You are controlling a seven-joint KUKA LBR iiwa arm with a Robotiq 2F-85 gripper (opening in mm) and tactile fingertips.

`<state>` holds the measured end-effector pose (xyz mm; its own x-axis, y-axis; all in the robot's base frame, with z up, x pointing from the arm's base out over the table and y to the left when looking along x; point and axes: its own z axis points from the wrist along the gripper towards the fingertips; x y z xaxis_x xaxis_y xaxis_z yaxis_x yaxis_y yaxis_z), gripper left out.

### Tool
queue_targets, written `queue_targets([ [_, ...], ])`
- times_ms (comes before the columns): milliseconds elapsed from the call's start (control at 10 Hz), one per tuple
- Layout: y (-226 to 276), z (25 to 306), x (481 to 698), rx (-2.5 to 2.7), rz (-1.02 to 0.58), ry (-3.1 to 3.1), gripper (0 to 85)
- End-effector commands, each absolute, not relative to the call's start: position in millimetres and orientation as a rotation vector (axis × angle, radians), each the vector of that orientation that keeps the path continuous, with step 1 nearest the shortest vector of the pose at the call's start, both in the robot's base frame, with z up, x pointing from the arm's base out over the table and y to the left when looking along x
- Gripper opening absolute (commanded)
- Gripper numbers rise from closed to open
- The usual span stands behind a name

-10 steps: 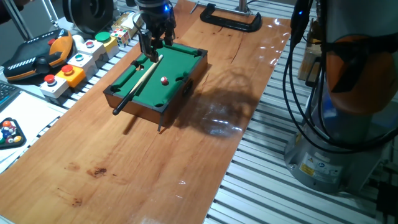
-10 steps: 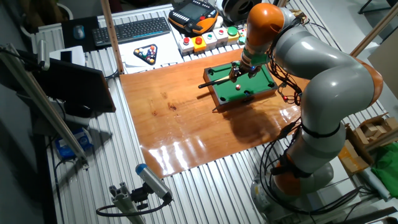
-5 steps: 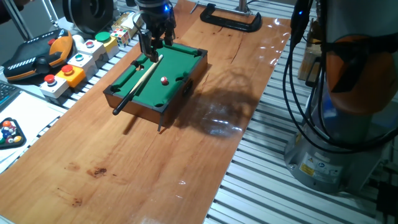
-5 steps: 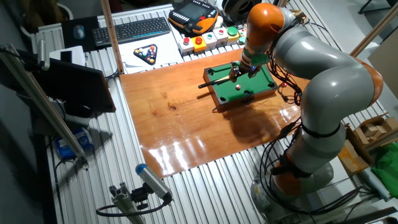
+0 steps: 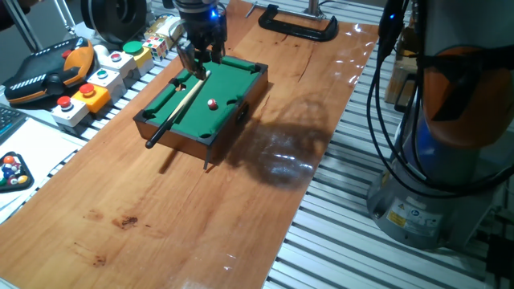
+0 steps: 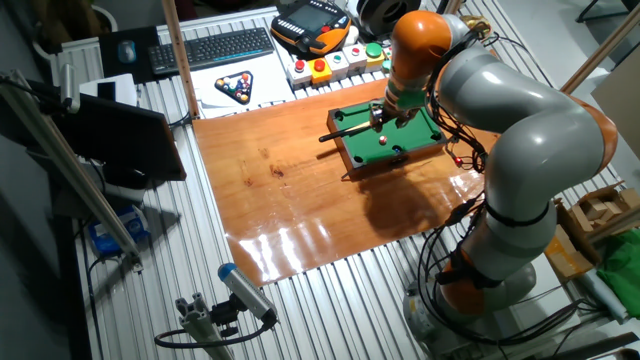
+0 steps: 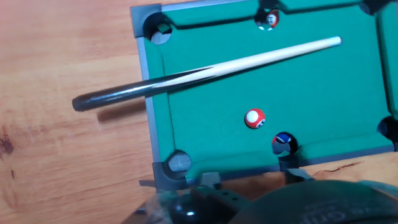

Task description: Hit the pool ball

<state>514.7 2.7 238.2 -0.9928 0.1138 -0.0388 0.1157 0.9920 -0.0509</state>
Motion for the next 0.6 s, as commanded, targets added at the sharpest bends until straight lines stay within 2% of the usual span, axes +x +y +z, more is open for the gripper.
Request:
queue_targets([
  [0, 2.8, 238.2, 514.7, 0.176, -0.083, 3.1, 0.7],
  [500, 2.9, 237.7, 515.3, 0.186, -0.082, 3.097, 0.7],
])
